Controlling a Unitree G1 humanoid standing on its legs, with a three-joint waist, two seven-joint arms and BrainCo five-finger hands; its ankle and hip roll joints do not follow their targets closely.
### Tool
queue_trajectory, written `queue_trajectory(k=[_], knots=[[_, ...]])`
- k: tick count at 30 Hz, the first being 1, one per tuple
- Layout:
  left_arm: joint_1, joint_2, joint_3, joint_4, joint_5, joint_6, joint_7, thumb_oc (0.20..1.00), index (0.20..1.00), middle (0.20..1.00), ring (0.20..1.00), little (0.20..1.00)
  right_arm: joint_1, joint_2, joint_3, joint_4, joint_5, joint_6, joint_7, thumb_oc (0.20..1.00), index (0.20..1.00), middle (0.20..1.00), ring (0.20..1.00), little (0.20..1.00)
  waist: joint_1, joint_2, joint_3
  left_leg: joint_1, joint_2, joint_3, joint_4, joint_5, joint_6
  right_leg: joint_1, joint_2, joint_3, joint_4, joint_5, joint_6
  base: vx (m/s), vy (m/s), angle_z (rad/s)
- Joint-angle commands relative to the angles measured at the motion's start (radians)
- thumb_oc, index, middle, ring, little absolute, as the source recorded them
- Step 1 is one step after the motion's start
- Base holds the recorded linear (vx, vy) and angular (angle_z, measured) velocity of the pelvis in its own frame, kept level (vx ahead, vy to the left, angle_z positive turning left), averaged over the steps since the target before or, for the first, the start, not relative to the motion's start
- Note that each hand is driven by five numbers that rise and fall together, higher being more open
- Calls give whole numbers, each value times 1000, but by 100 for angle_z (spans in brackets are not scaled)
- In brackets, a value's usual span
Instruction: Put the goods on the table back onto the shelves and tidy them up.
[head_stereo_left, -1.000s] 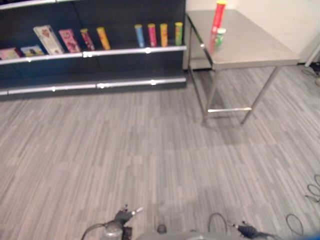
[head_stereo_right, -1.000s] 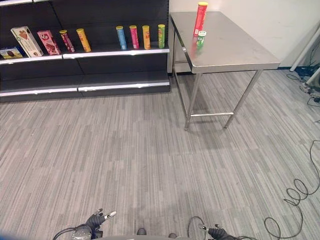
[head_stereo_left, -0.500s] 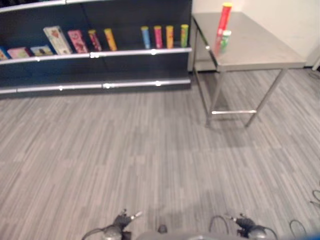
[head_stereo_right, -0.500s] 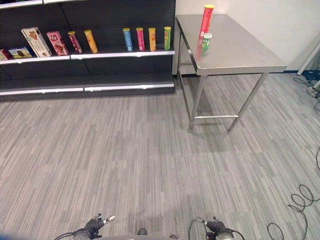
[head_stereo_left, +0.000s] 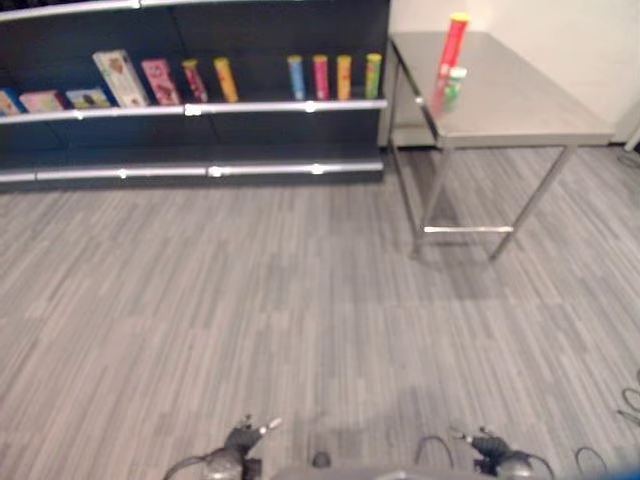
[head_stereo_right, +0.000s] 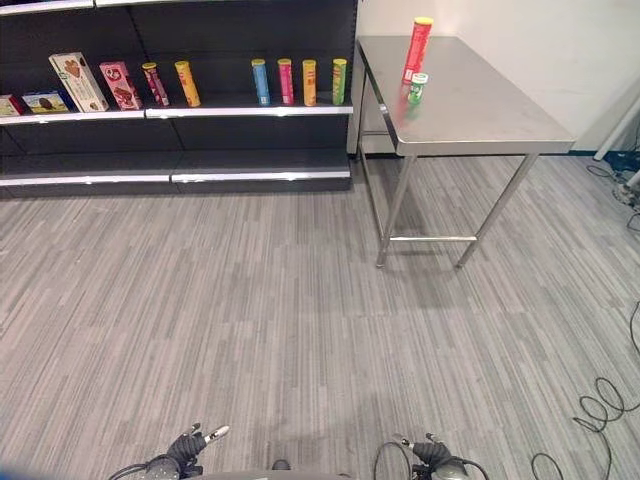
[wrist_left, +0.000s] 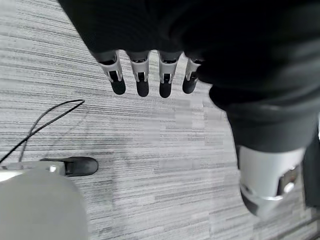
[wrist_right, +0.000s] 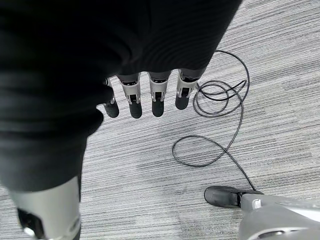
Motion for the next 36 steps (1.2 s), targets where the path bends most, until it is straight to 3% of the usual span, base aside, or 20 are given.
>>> queue_trajectory(k=[1,6,9,12,15,18,20,21,22,25,26,27,28,29,30,31,32,33,34,36], knots=[[-79,23,24,7,-27,-32,10,1000,1000,1000,1000,1000,-52,-13,38,-7,-20,-12,-2,1000,1000,1000,1000,1000,29,-58,18,13,38,-83,19,-129,-54,-58,-148,-6,41,-35,142,1,51,-1],[-82,28,27,-10,-41,-36,9,1000,1000,1000,1000,1000,-60,-13,34,-9,-20,-10,-3,1000,1000,1000,1000,1000,37,-64,29,-30,10,-85,66,-147,-34,-94,-177,4,79,-33,157,7,112,-6],[-83,34,34,-15,-51,-34,6,1000,1000,1000,1000,1000,-64,-14,25,-12,-20,-7,-1,1000,1000,1000,1000,1000,44,-61,45,-49,-15,-87,103,-173,-8,-141,-213,18,170,-41,173,27,203,-6],[-81,44,44,-36,-58,-31,3,1000,1000,1000,1000,1000,-63,-19,12,-29,-15,-6,2,1000,1000,1000,1000,1000,41,-50,84,-43,-57,-97,144,-205,37,-256,-273,55,414,58,174,53,224,-24],[-83,51,41,-44,-64,-31,0,1000,1000,1000,1000,1000,-48,-15,6,-36,-1,-12,-1,1000,1000,1000,1000,1000,34,-40,102,-31,-48,-115,157,-218,46,-320,-273,62,526,88,147,143,87,8],[-83,61,37,-54,-63,-30,0,1000,1000,1000,1000,1000,-45,-16,6,-40,3,-12,-1,1000,1000,1000,1000,1000,24,-40,106,2,-29,-121,132,-230,39,-364,-239,27,466,57,134,260,-27,13],[-81,60,39,-66,-76,-32,3,1000,1000,1000,1000,1000,-47,-12,15,-49,19,-17,-4,1000,1000,1000,1000,1000,-13,-59,116,83,-12,-158,107,-274,21,-435,-152,-11,212,79,167,468,-114,-11],[-80,60,40,-66,-76,-32,3,1000,1000,1000,1000,1000,-47,-12,15,-49,19,-17,-4,1000,1000,1000,1000,1000,-13,-54,117,88,-6,-158,106,-277,20,-430,-146,-13,208,79,166,518,-87,-8],[-85,56,41,-62,-74,-30,3,1000,1000,1000,1000,1000,-44,-12,14,-50,22,-18,-7,1000,1000,1000,1000,1000,-29,-62,114,127,-1,-174,93,-292,10,-460,-106,-47,114,104,183,292,-37,2],[-92,53,38,-64,-73,-33,1,1000,1000,1000,1000,1000,-39,-12,13,-45,19,-19,-10,1000,1000,1000,1000,1000,-41,-64,105,169,11,-194,88,-294,-5,-471,-74,-95,69,125,178,471,-74,23],[-87,52,27,-84,-66,-37,-7,1000,1000,1000,1000,1000,-15,-16,8,-45,19,-22,-7,1000,1000,1000,1000,1000,-44,-69,83,196,33,-215,106,-289,-29,-431,-68,-111,47,127,159,694,-177,65],[-79,50,27,-96,-74,-38,-6,1000,1000,1000,1000,1000,-4,-15,9,-45,19,-23,-5,1000,1000,1000,1000,1000,-44,-57,69,206,65,-219,136,-274,-43,-415,-47,-111,63,123,138,505,-149,76],[-79,50,28,-96,-74,-38,-6,1000,1000,1000,1000,1000,-4,-14,9,-45,19,-23,-5,1000,1000,1000,1000,1000,-48,-62,67,201,59,-223,136,-270,-43,-418,-54,-112,63,124,139,497,-138,84],[-83,52,23,-117,-83,-33,-7,1000,1000,1000,1000,1000,-5,-16,1,-38,26,-19,-8,1000,1000,1000,1000,1000,-46,-43,52,184,92,-218,234,-197,-77,-385,-33,-111,75,113,124,273,-69,64],[-83,53,23,-117,-83,-33,-7,1000,1000,1000,1000,1000,-5,-16,1,-37,26,-19,-8,1000,1000,1000,1000,1000,-51,-49,50,178,85,-224,234,-192,-76,-388,-41,-112,75,115,125,555,-126,40],[-76,50,22,-135,-96,-33,-10,1000,1000,1000,1000,1000,3,-15,0,-32,42,-26,-9,1000,1000,1000,1000,1000,-46,-37,49,118,111,-188,411,-66,-120,-325,-32,-125,73,87,94,252,-55,27],[-77,51,23,-135,-96,-33,-10,1000,1000,1000,1000,1000,3,-14,0,-32,42,-26,-9,1000,1000,1000,1000,1000,-50,-43,46,112,104,-192,410,-61,-119,-329,-40,-126,73,88,95,418,-114,18],[-79,52,26,-136,-105,-34,-7,1000,1000,1000,1000,1000,0,-15,5,-33,49,-31,-11,1000,1000,1000,1000,1000,-44,-43,52,67,118,-155,519,-6,-126,-295,-28,-129,69,64,69,360,-165,7],[-76,55,36,-153,-114,-29,-9,1000,1000,1000,1000,1000,-10,-17,15,-34,53,-31,-16,1000,1000,1000,1000,1000,-30,-54,67,-6,143,-84,676,43,-101,-230,-13,-121,46,33,38,490,-235,-13],[-78,58,37,-154,-114,-27,-7,1000,1000,1000,1000,1000,-22,-16,19,-36,55,-29,-18,1000,1000,1000,1000,1000,-21,-69,78,-54,154,-54,754,53,-85,-199,-18,-112,32,23,28,315,-142,-32]])
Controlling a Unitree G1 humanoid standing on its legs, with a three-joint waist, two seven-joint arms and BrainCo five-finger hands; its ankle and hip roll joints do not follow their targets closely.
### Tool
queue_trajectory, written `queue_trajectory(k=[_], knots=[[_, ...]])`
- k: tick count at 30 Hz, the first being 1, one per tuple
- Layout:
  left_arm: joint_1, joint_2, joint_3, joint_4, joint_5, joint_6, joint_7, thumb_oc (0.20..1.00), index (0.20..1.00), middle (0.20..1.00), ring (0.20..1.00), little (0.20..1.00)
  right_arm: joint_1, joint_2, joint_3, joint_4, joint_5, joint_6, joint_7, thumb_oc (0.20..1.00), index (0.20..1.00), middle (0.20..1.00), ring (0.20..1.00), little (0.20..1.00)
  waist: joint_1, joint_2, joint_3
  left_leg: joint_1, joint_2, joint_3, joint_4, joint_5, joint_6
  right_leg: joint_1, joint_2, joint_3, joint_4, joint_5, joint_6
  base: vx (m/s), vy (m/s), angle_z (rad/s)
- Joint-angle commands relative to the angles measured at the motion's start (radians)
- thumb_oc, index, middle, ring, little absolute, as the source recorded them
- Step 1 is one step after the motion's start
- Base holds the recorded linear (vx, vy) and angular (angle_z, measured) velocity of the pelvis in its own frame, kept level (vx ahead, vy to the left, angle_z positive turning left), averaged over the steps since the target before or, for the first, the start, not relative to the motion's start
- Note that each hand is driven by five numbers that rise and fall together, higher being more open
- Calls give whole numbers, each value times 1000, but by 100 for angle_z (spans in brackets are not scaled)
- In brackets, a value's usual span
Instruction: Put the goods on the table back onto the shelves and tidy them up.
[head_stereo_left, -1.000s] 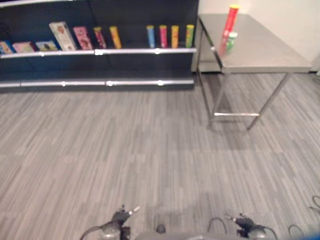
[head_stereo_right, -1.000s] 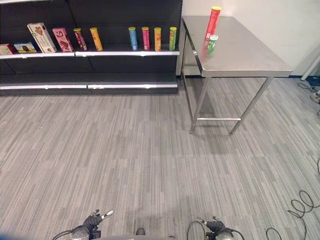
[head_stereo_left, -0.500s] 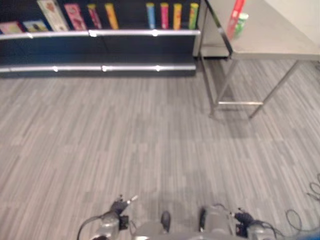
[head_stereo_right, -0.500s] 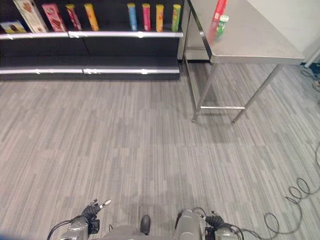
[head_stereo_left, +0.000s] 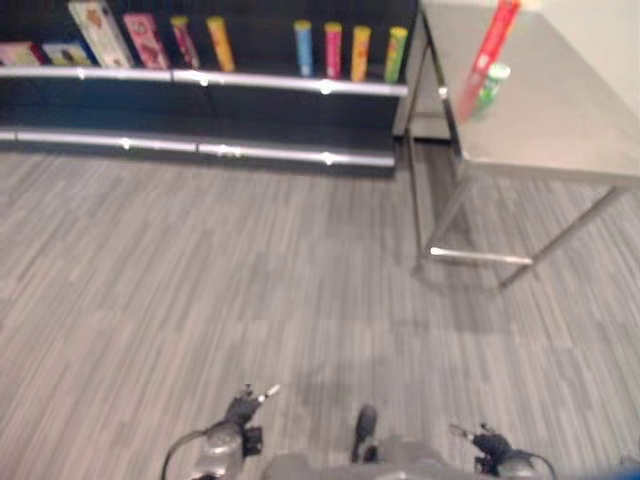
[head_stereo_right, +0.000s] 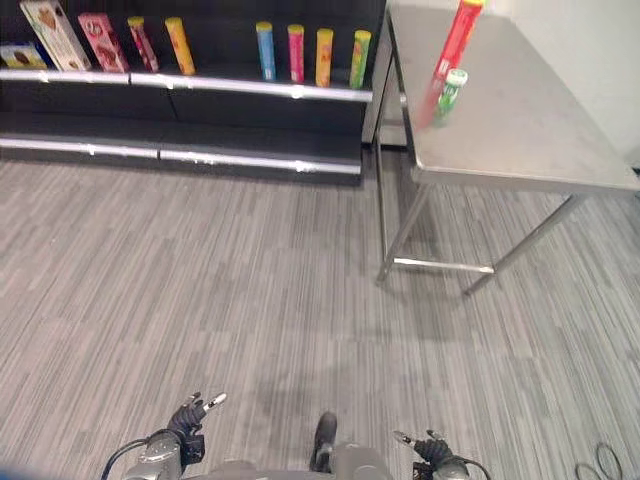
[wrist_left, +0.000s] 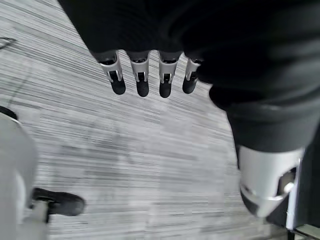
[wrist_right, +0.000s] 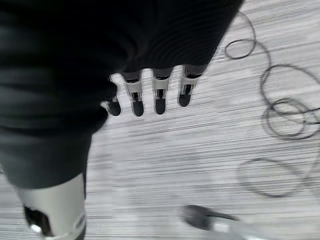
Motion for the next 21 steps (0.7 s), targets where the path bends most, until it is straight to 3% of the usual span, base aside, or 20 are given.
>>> queue_trajectory(k=[1,2,3,4,7,11,12,15,16,17,18,20,21], knots=[[-53,56,-10,-53,-36,-22,1,1000,1000,1000,1000,1000,-48,-13,25,-10,44,-5,-14,1000,1000,1000,1000,1000,26,-50,79,59,21,90,-154,54,81,24,-91,55,-81,-6,147,270,-23,-33],[-55,54,-11,-49,-37,-24,1,1000,1000,1000,1000,1000,-58,-15,31,-12,41,-4,-12,1000,1000,1000,1000,1000,34,-55,86,27,14,105,-170,30,85,41,-100,63,-83,-16,152,596,112,-33],[-46,39,-13,-41,-45,-27,1,1000,1000,1000,1000,1000,-66,-16,42,-15,31,-2,-7,1000,1000,1000,1000,1000,56,-46,99,-21,11,142,-369,-22,72,93,-120,85,-83,-52,169,616,272,-39],[-43,30,-20,-26,-44,-28,0,1000,1000,1000,1000,1000,-63,-18,43,-10,17,0,-10,1000,1000,1000,1000,1000,63,-38,96,-50,-2,151,-588,-14,56,125,-133,85,-86,-77,182,635,330,-44],[-45,29,-25,-6,-39,-28,0,1000,1000,1000,1000,1000,-57,-20,44,-3,-4,0,-13,1000,1000,1000,1000,1000,78,-1,83,-82,-22,101,-855,114,30,177,-108,95,-95,-115,187,351,211,-10],[-48,25,-19,29,-34,-36,4,1000,1000,1000,1000,1000,-53,-21,38,13,-21,1,-19,1000,1000,1000,1000,1000,90,3,82,-114,-63,31,-967,150,3,227,-109,131,-97,-150,197,323,206,-28],[-48,26,-18,56,-27,-38,4,1000,1000,1000,1000,1000,-51,-26,25,22,-24,3,-16,1000,1000,1000,1000,1000,93,5,74,-127,-62,18,-965,163,-8,251,-125,167,-97,-157,216,474,411,-35],[-33,21,-11,73,-23,-39,2,1000,1000,1000,1000,1000,-43,-28,13,35,-39,6,-11,1000,1000,1000,1000,1000,96,16,55,-97,-62,-14,-973,181,2,261,-154,197,-87,-157,238,305,342,-64],[-32,30,-7,75,-11,-42,4,1000,1000,1000,1000,1000,-37,-29,-6,43,-42,13,-5,1000,1000,1000,1000,1000,102,8,41,-67,-77,-9,-948,165,23,250,-219,220,-37,-142,271,437,570,-85],[-34,36,-3,81,-4,-44,4,1000,1000,1000,1000,1000,-34,-30,-21,47,-36,10,-1,1000,1000,1000,1000,1000,98,3,34,-52,-88,0,-937,146,38,229,-253,229,20,-113,291,306,427,-77],[-34,36,-3,81,-4,-44,4,1000,1000,1000,1000,1000,-34,-30,-21,47,-36,10,-1,1000,1000,1000,1000,1000,100,2,34,-52,-89,2,-936,145,38,228,-255,231,21,-114,292,198,259,-37],[-36,53,-2,66,-3,-42,0,1000,1000,1000,1000,1000,-29,-38,-42,41,-16,17,5,1000,1000,1000,1000,1000,85,-6,42,-15,-126,15,-908,101,83,144,-313,283,214,18,300,214,423,-41],[-50,75,-19,33,10,-40,-9,1000,1000,1000,1000,1000,-24,-47,-64,36,4,18,3,1000,1000,1000,1000,1000,54,10,68,19,-152,7,-889,67,130,51,-332,344,432,142,248,234,590,-17]])
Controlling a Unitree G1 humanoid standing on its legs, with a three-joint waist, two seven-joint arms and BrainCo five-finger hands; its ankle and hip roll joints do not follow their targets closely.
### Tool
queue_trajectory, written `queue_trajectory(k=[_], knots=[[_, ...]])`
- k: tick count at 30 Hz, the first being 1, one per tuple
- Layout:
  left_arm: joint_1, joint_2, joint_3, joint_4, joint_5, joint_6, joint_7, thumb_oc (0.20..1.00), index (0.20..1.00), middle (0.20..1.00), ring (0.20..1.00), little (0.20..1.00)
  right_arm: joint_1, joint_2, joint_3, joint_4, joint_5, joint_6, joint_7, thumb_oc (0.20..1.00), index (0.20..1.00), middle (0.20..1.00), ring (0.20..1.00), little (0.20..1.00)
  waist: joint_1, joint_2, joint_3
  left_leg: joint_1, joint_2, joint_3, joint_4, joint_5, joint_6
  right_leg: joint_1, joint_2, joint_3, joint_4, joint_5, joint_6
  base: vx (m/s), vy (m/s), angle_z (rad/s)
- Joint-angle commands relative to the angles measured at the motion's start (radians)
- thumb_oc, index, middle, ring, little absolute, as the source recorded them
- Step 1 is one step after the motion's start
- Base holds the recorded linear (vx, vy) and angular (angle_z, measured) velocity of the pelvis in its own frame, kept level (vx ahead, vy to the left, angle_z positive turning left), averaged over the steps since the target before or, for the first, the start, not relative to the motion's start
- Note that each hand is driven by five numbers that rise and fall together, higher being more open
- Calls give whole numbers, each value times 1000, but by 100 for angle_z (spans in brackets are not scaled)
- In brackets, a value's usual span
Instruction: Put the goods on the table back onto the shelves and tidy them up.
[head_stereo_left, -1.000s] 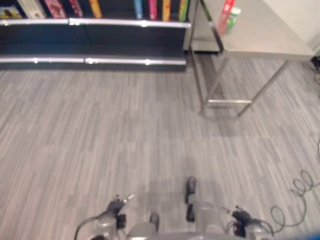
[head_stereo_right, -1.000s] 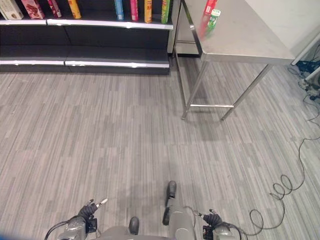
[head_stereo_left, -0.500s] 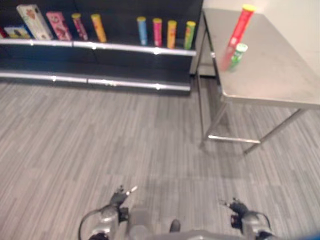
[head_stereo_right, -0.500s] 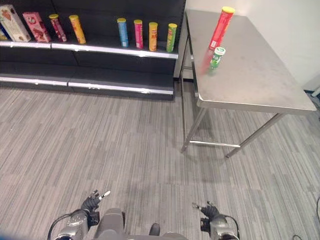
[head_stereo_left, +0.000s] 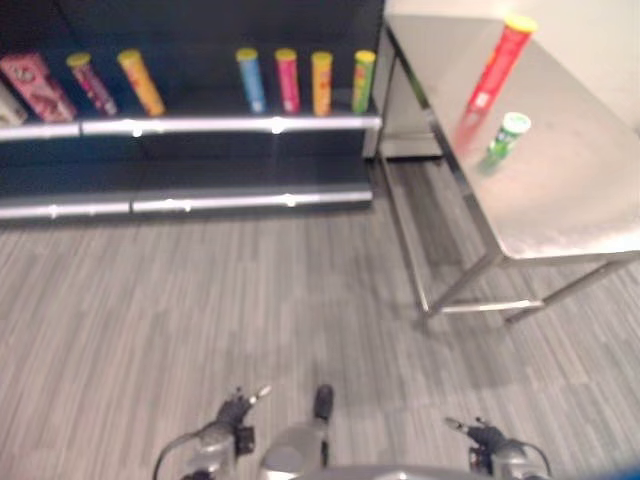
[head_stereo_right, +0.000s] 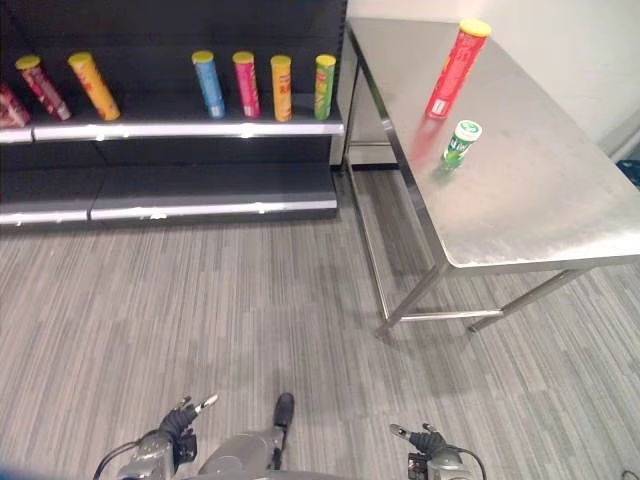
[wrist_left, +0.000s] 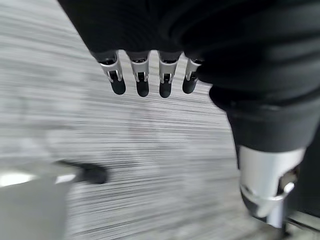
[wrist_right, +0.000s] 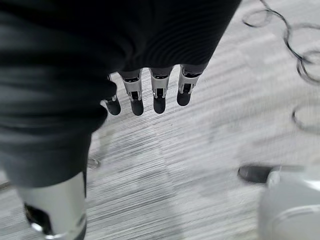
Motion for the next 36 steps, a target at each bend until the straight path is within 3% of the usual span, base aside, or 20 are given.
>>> queue_trajectory(k=[1,2,3,6,7,9,12,13,14,17,20,21,22,23,27,30,31,32,34,36], knots=[[27,48,-18,-77,46,-15,-12,1000,1000,1000,1000,1000,13,-59,-26,-32,35,-2,-4,1000,1000,1000,1000,1000,-19,25,19,-7,77,-89,58,-112,-101,-154,-69,84,68,260,-53,157,446,-1],[27,48,-18,-77,46,-14,-12,1000,1000,1000,1000,1000,13,-59,-26,-32,35,-2,-4,1000,1000,1000,1000,1000,-17,25,19,-8,76,-88,59,-112,-101,-156,-70,86,72,258,-53,203,325,19],[30,65,-28,-93,68,-11,-13,1000,1000,1000,1000,1000,34,-53,-39,-19,36,-2,-7,1000,1000,1000,1000,1000,-27,35,22,34,82,-71,60,-145,-90,-188,-106,31,124,260,-65,257,287,11],[28,69,-29,-131,57,-11,-14,1000,1000,1000,1000,1000,37,-59,-45,-28,44,-5,-9,1000,1000,1000,1000,1000,-44,37,28,70,84,-66,53,-167,-89,-239,-70,-35,40,202,-68,244,163,-27],[19,73,-44,-139,60,-11,-14,1000,1000,1000,1000,1000,32,-57,-39,-32,46,-8,-12,1000,1000,1000,1000,1000,-58,31,42,103,82,-54,50,-193,-91,-292,-1,-134,-107,138,-58,274,72,-33],[15,70,-56,-150,74,-10,-16,1000,1000,1000,1000,1000,34,-53,-31,-26,45,-10,-14,1000,1000,1000,1000,1000,-78,6,48,169,57,-45,36,-233,-90,-330,81,-218,-300,158,-24,403,120,-26],[12,71,-53,-164,93,-5,-22,1000,1000,1000,1000,1000,36,-48,-26,-21,36,-11,-18,1000,1000,1000,1000,1000,-78,-27,51,211,37,-29,45,-278,-95,-337,115,-373,-441,205,16,362,83,-29],[20,70,-55,-173,97,-3,-32,1000,1000,1000,1000,1000,39,-48,-20,-20,31,-10,-19,1000,1000,1000,1000,1000,-69,-34,42,220,39,-18,50,-301,-97,-303,129,-410,-476,185,16,303,48,-47],[29,70,-58,-184,98,-3,-35,1000,1000,1000,1000,1000,46,-46,-12,-23,29,-13,-18,1000,1000,1000,1000,1000,-68,-51,42,219,29,-1,71,-308,-96,-280,126,-419,-487,189,-16,286,32,-48],[30,75,-66,-196,105,-5,-36,1000,1000,1000,1000,1000,56,-42,-8,-28,32,-15,-15,1000,1000,1000,1000,1000,-77,-57,25,254,48,4,85,-354,-102,-289,143,-368,-463,179,-45,270,20,-35],[38,76,-82,-246,102,-1,-46,1000,1000,1000,1000,1000,80,-46,-23,-6,37,-8,-18,1000,1000,1000,1000,1000,-90,-29,-9,270,93,13,174,-378,-138,-252,145,-373,-459,151,-64,364,34,16],[41,75,-82,-259,93,1,-49,1000,1000,1000,1000,1000,81,-48,-26,5,37,-5,-21,1000,1000,1000,1000,1000,-96,-17,-20,258,120,39,250,-352,-167,-230,153,-371,-461,143,-71,365,41,36],[60,82,-82,-318,80,6,-59,1000,1000,1000,1000,1000,89,-53,-24,8,36,2,-14,1000,1000,1000,1000,1000,-91,-12,-8,171,163,74,503,-274,-194,-187,163,-348,-460,112,-101,303,35,27],[64,87,-77,-344,71,10,-64,1000,1000,1000,1000,1000,87,-57,-23,16,32,4,-16,1000,1000,1000,1000,1000,-83,-13,7,122,174,69,636,-235,-201,-168,169,-338,-465,99,-118,180,28,23],[60,101,-73,-357,67,10,-52,1000,1000,1000,1000,1000,78,-75,-38,27,48,16,-25,1000,1000,1000,1000,1000,-65,-23,55,-28,208,73,843,-231,-163,-108,171,-290,-481,70,-136,93,53,-55],[63,105,-78,-385,67,5,-56,1000,1000,1000,1000,1000,80,-86,-37,24,41,20,-19,1000,1000,1000,1000,1000,-44,-34,78,-79,223,85,655,-268,-152,-68,139,-239,-499,65,-110,212,260,-83],[65,110,-77,-404,72,6,-52,1000,1000,1000,1000,1000,75,-93,-35,20,29,20,-19,1000,1000,1000,1000,1000,-26,-25,77,-73,190,33,382,-239,-173,-60,129,-201,-503,61,-91,199,306,-82],[65,110,-77,-404,72,6,-52,1000,1000,1000,1000,1000,75,-92,-35,20,29,20,-19,1000,1000,1000,1000,1000,-27,-28,76,-70,186,34,372,-231,-172,-61,126,-201,-503,62,-91,179,326,-72],[69,101,-82,-376,84,-3,-47,1000,1000,1000,1000,1000,79,-107,-42,32,-7,22,-22,1000,1000,1000,1000,1000,-20,4,60,-21,191,-131,122,-150,-216,-61,135,-149,-495,48,-75,168,301,-75],[68,90,-82,-362,73,-9,-46,1000,1000,1000,1000,1000,94,-119,-73,47,-17,24,-39,1000,1000,1000,1000,1000,-41,19,52,4,200,-119,103,-131,-223,-58,121,-145,-494,50,-66,119,272,-96]])
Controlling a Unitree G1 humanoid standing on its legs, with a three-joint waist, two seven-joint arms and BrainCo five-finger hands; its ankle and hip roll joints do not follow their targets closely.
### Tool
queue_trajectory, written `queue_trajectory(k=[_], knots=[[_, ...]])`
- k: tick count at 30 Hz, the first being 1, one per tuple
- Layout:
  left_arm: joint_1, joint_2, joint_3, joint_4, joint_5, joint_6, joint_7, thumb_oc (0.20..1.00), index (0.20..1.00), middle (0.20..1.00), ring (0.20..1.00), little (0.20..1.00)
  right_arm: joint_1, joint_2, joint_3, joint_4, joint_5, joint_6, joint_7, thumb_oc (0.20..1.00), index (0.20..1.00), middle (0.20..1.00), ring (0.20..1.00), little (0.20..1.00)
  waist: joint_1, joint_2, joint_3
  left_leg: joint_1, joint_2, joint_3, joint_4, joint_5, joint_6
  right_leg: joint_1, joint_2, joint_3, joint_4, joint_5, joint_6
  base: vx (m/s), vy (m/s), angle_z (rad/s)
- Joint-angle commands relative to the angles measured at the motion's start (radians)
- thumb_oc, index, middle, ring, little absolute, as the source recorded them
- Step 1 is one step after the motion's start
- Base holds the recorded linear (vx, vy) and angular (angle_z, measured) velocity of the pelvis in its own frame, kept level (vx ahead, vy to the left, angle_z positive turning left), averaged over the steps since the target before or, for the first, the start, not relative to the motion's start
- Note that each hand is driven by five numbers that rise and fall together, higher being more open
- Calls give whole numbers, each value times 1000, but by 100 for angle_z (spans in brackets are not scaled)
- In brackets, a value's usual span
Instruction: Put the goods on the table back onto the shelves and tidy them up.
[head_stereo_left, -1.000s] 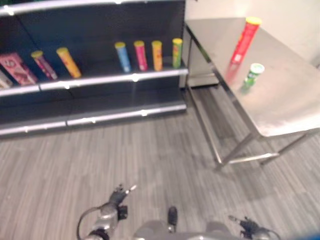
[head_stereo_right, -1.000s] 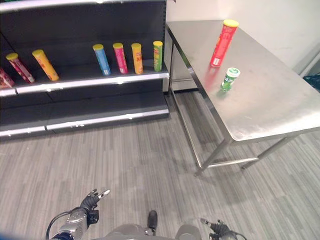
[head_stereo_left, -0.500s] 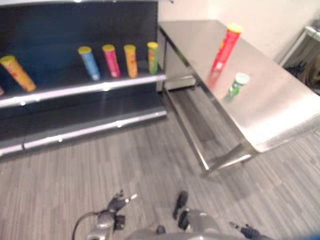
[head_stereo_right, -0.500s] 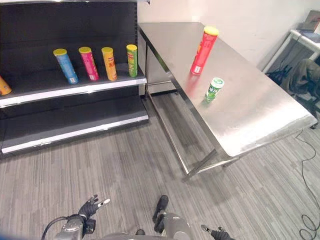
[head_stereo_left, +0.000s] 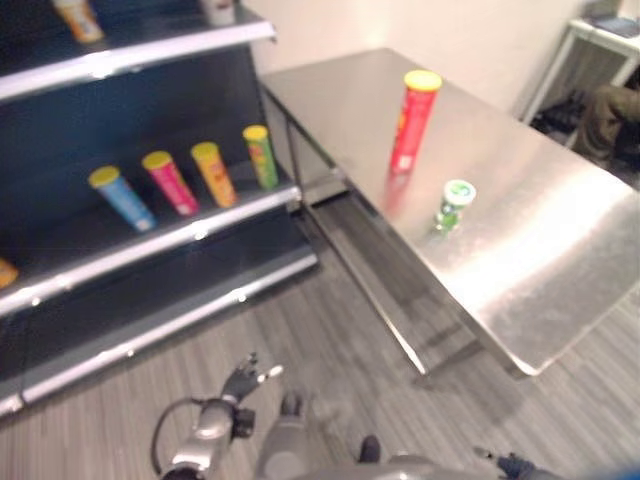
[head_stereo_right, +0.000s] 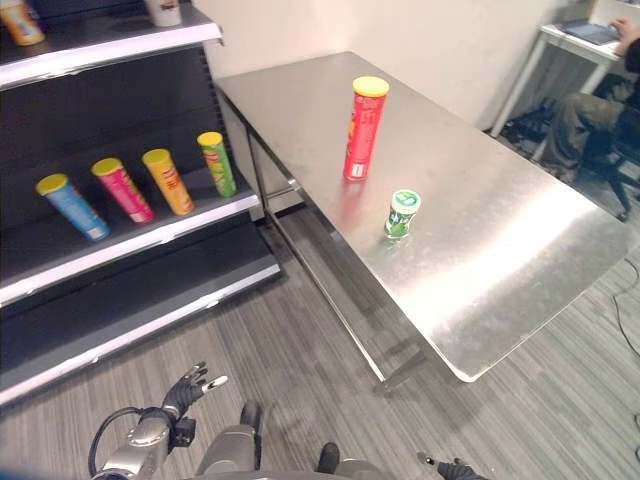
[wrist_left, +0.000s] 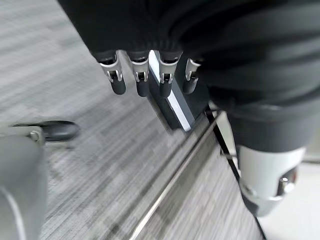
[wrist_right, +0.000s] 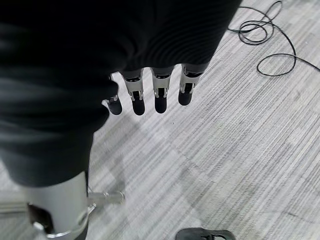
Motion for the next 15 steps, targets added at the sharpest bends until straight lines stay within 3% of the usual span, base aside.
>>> queue_trajectory(k=[1,3,4,7,8,11,12,15], knots=[[-21,15,23,-32,3,-39,12,1000,1000,1000,1000,1000,34,-24,-15,0,-29,3,-28,1000,1000,1000,1000,1000,5,-3,23,95,-5,53,52,10,9,-62,-95,-87,24,-54,124,62,240,-79],[-16,19,37,-32,-20,-45,17,1000,1000,1000,1000,1000,38,-49,-92,-3,8,1,-56,1000,1000,1000,1000,1000,-23,0,7,149,-5,105,-25,11,28,-85,-122,-45,22,-29,148,57,323,-37],[-16,19,37,-32,-20,-45,17,1000,1000,1000,1000,1000,39,-49,-92,-4,8,1,-56,1000,1000,1000,1000,1000,-19,0,7,152,-5,108,-27,12,28,-85,-122,-41,23,-29,149,43,300,-57],[49,61,86,-120,-48,-46,0,1000,1000,1000,1000,1000,79,-114,-286,-76,118,-25,-101,1000,1000,1000,1000,1000,-59,-9,-6,196,-25,197,-47,-14,55,-117,-153,19,29,-4,190,42,298,-102],[50,61,85,-121,-48,-46,0,1000,1000,1000,1000,1000,82,-113,-287,-79,117,-24,-101,1000,1000,1000,1000,1000,-56,-9,-6,198,-25,200,-48,-15,55,-117,-154,22,29,-5,190,30,175,-66],[89,66,124,-147,-49,-48,-11,1000,1000,1000,1000,1000,172,-159,-465,-265,179,-64,-148,1000,1000,1000,1000,1000,-96,-15,-15,229,-40,259,-45,-49,78,-139,-171,76,42,7,218,43,248,-70],[89,64,134,-134,-35,-50,-12,1000,1000,1000,1000,1000,193,-205,-566,-345,225,-113,-197,1000,1000,1000,1000,1000,-121,-19,-21,244,-48,283,-43,-67,90,-145,-182,98,45,15,234,40,283,-43],[77,51,127,-126,-27,-50,-5,1000,1000,1000,1000,1000,200,-221,-658,-499,285,-159,-240,1000,1000,1000,1000,1000,-131,-18,-24,257,-58,298,-44,-81,101,-148,-189,117,49,18,244,44,167,-43]])
